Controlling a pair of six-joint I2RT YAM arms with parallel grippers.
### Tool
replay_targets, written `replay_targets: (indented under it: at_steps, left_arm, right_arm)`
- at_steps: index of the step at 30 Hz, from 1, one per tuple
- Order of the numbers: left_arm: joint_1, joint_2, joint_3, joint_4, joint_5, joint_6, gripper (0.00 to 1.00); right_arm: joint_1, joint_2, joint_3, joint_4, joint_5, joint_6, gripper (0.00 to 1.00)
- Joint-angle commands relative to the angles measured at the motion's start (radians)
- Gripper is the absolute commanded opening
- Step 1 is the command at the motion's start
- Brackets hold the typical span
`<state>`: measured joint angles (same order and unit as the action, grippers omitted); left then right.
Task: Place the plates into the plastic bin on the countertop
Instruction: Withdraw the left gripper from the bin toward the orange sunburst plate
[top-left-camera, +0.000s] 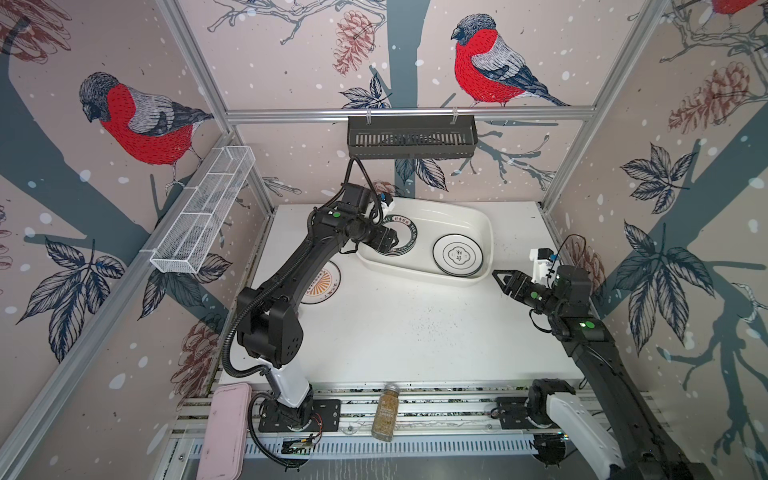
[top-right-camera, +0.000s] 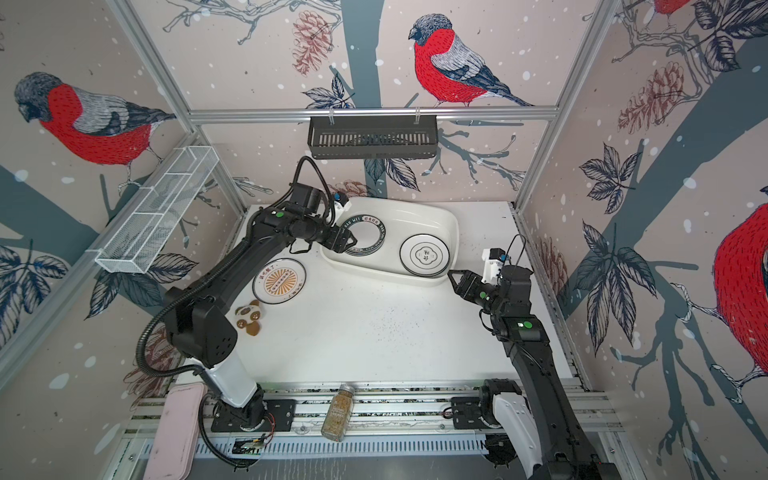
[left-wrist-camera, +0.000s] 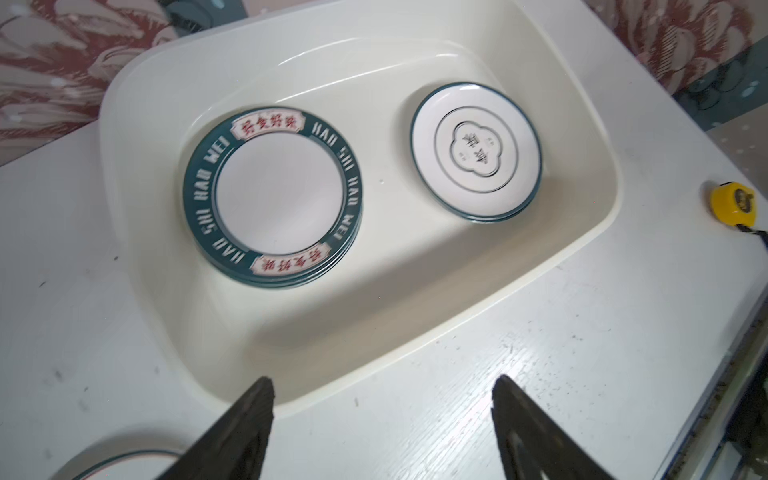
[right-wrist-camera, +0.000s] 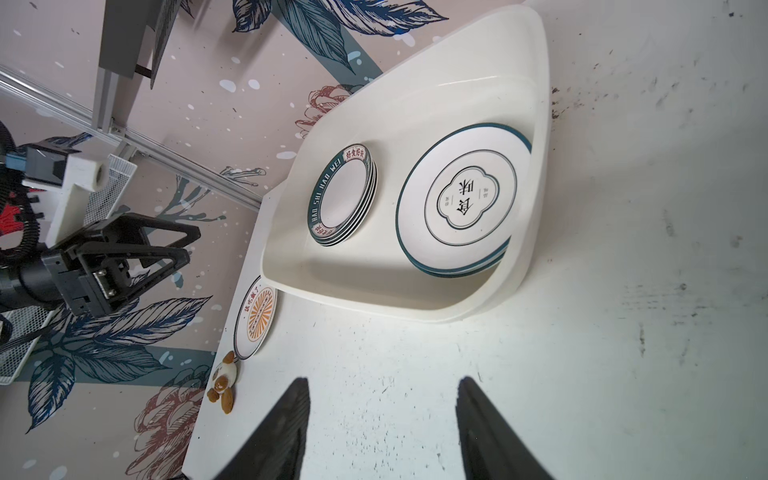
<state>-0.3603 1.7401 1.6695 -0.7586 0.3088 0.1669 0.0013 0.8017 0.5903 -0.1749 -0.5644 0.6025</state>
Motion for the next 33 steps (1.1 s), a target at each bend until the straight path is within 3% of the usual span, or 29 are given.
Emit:
replay_targets:
  at_steps: [1,5,11,18,25,33]
  left_arm:
    - [0.067,-0.042,-0.073,-0.079,-0.042,0.098,0.82]
    - [0.191,-0.089,-0.179,-0.024,-0.05,0.14,0.85]
    - [0.34,-0.088,-0.212,-0.001,-0.032,0.185,0.87]
    - [0.428,-0.037,-0.266,0.077,-0.087,0.255,0.87]
    - [0.54,0.078,-0.222,0.095,-0.044,0.269,0.87]
    - [0.563,0.193,-0.15,0.079,-0.053,0.264,0.86]
  right_arm:
    - [0.008,-0.001,-0.008,0.047,-0.038,-0.01,0.58]
    - [0.02,-0.006,-0.013,0.048,-0.045,-0.016,0.6]
    - [0.036,-0.004,-0.023,0.067,-0.046,-0.014,0.61]
    - [0.067,0.004,-0.046,0.101,-0.04,0.002,0.61]
    - [0.085,-0.001,-0.073,0.115,-0.031,0.013,0.61]
    - [0.104,0.015,-0.08,0.138,-0.025,0.025,0.62]
